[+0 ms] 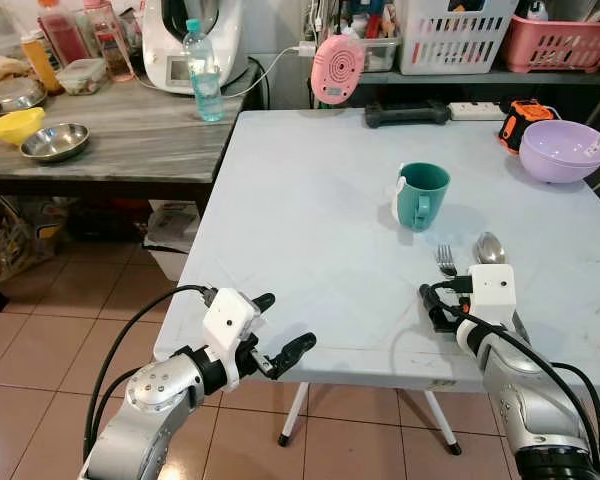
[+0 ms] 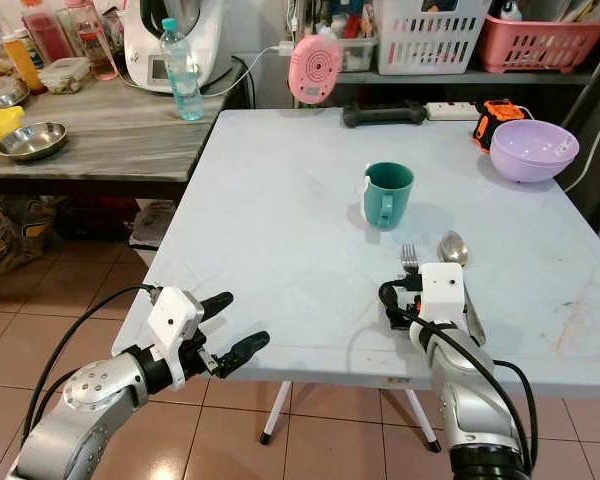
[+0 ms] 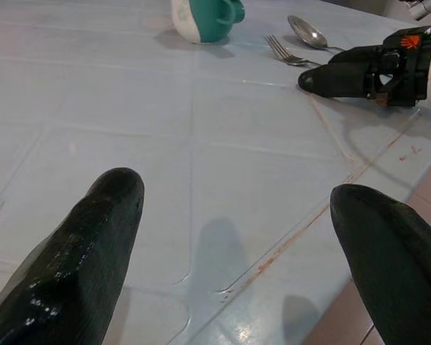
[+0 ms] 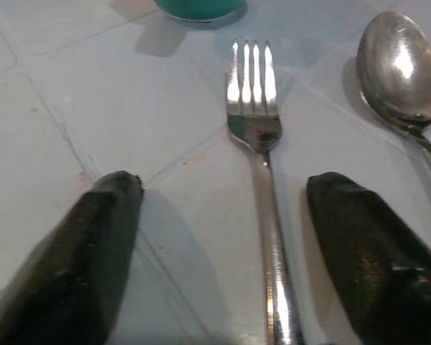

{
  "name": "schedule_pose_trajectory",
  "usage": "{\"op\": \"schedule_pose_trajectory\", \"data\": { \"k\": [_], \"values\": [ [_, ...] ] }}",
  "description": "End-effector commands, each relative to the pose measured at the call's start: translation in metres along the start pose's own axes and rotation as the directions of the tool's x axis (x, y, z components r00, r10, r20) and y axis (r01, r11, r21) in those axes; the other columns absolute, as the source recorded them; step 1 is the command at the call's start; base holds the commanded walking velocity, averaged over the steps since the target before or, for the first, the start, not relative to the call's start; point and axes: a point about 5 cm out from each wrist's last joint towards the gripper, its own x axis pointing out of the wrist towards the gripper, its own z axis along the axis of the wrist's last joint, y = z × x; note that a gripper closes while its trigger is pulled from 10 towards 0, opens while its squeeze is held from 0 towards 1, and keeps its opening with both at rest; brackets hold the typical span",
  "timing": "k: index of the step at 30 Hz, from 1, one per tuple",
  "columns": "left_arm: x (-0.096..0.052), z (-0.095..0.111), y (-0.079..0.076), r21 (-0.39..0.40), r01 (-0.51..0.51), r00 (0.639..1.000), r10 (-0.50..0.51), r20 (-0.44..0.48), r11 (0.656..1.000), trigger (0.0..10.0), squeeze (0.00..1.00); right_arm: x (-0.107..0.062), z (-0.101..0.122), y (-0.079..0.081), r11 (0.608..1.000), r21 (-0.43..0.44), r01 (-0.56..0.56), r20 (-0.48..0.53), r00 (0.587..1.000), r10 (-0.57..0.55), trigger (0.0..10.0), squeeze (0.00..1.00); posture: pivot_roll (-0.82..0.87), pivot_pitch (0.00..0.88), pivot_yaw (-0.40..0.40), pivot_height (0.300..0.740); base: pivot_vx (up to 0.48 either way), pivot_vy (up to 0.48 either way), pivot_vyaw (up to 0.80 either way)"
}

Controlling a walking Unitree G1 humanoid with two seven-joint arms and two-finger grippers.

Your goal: Setting the table

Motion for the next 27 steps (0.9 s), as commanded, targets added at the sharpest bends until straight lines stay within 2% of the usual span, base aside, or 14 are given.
{"op": "schedule_pose_trajectory", "data": {
  "k": [1, 10, 13, 14, 16, 17, 19, 20, 21, 22, 23, 24, 25, 27],
  "values": [
    [-0.002, 0.003, 0.000, 0.021, 0.008, 1.000, -0.008, 0.000, 1.000, 10.0, 0.00, -0.003, -0.014, -0.008, 0.998, 0.039, 0.044, -0.062, 0.997, -0.041, 0.0, 0.00, -0.06, 0.049, 0.055, 0.740, 0.000, 0.000, 0.00],
    [-0.001, 0.003, 0.000, 0.017, 0.017, 1.000, -0.017, -0.010, 1.000, 10.0, 0.00, -0.001, -0.014, -0.016, 0.995, 0.081, 0.054, -0.056, 0.997, -0.049, 0.0, 0.00, -0.06, 0.052, 0.061, 0.740, 0.000, 0.000, 0.00],
    [-0.001, 0.002, 0.001, 0.013, 0.018, 1.000, -0.018, -0.016, 1.000, 10.0, 0.00, -0.001, -0.014, -0.018, 0.995, 0.086, 0.059, -0.059, 0.997, -0.054, 3.3, 0.00, -0.05, 0.051, 0.061, 0.740, 0.000, 0.000, 0.00],
    [-0.001, 0.002, 0.001, 0.013, 0.018, 1.000, -0.018, -0.016, 1.000, 10.0, 0.00, -0.001, -0.014, -0.018, 0.995, 0.086, 0.059, -0.059, 0.997, -0.054, 3.3, 0.00, -0.05, 0.051, 0.061, 0.740, 0.000, 0.000, 0.00],
    [-0.001, 0.001, 0.001, 0.010, 0.014, 1.000, -0.014, -0.019, 1.000, 10.0, 0.00, -0.001, -0.015, -0.020, 0.995, 0.085, 0.059, -0.062, 0.997, -0.054, 4.5, 0.00, -0.05, 0.052, 0.061, 0.740, 0.000, 0.000, 0.00],
    [-0.001, 0.001, 0.001, 0.009, 0.013, 1.000, -0.013, -0.020, 1.000, 10.0, 0.00, -0.001, -0.015, -0.020, 0.995, 0.085, 0.059, -0.064, 0.997, -0.054, 4.5, 0.00, -0.05, 0.052, 0.061, 0.740, 0.000, 0.000, 0.00],
    [-0.001, 0.001, 0.001, 0.007, 0.012, 1.000, -0.011, -0.022, 1.000, 10.0, 0.00, -0.002, -0.016, -0.021, 0.995, 0.079, 0.066, -0.070, 0.996, -0.060, 10.0, 0.00, -0.05, 0.054, 0.062, 0.740, 0.000, 0.000, 0.00],
    [-0.002, 0.001, 0.000, 0.006, 0.011, 1.000, -0.011, -0.023, 1.000, 10.0, 0.00, -0.002, -0.017, -0.022, 0.995, 0.078, 0.068, -0.071, 0.996, -0.063, 10.0, 0.00, -0.05, 0.054, 0.062, 0.740, 0.000, 0.000, 0.00],
    [-0.002, 0.001, 0.000, 0.006, 0.011, 1.000, -0.011, -0.024, 1.000, 10.0, 0.00, -0.002, -0.017, -0.024, 0.993, 0.084, 0.077, -0.069, 0.995, -0.071, 6.0, 0.00, -0.05, 0.055, 0.061, 0.740, 0.000, 0.000, 0.00],
    [-0.002, 0.001, 0.000, 0.005, 0.010, 1.000, -0.010, -0.024, 1.000, 10.0, 0.00, -0.002, -0.017, -0.025, 0.993, 0.089, 0.083, -0.067, 0.995, -0.077, 6.0, 0.00, -0.05, 0.055, 0.061, 0.740, 0.000, 0.000, 0.00],
    [-0.002, 0.001, -0.001, 0.004, 0.011, 1.000, -0.011, -0.025, 1.000, 10.0, 0.00, -0.003, -0.017, -0.025, 0.992, 0.091, 0.084, -0.069, 0.995, -0.078, 2.7, 0.00, -0.05, 0.055, 0.062, 0.740, 0.000, 0.000, 0.00],
    [-0.002, 0.001, -0.001, 0.004, 0.012, 1.000, -0.012, -0.025, 1.000, 10.0, 0.00, -0.003, -0.018, -0.025, 0.992, 0.091, 0.084, -0.071, 0.994, -0.078, 2.7, 0.00, -0.05, 0.056, 0.062, 0.740, 0.000, 0.000, 0.00],
    [-0.001, 0.002, -0.001, 0.004, 0.013, 1.000, -0.013, -0.025, 1.000, 10.0, 0.00, -0.003, -0.019, -0.024, 0.993, 0.091, 0.078, -0.078, 0.994, -0.071, 0.0, 0.00, -0.05, 0.057, 0.064, 0.740, 0.000, 0.000, 0.00],
    [-0.001, 0.003, -0.002, 0.003, 0.017, 1.000, -0.016, -0.025, 1.000, 10.0, 0.00, -0.004, -0.023, -0.022, 0.993, 0.089, 0.072, -0.093, 0.994, -0.063, 0.0, 0.00, -0.05, 0.056, 0.063, 0.740, 0.000, 0.000, 0.00]
  ]
}}
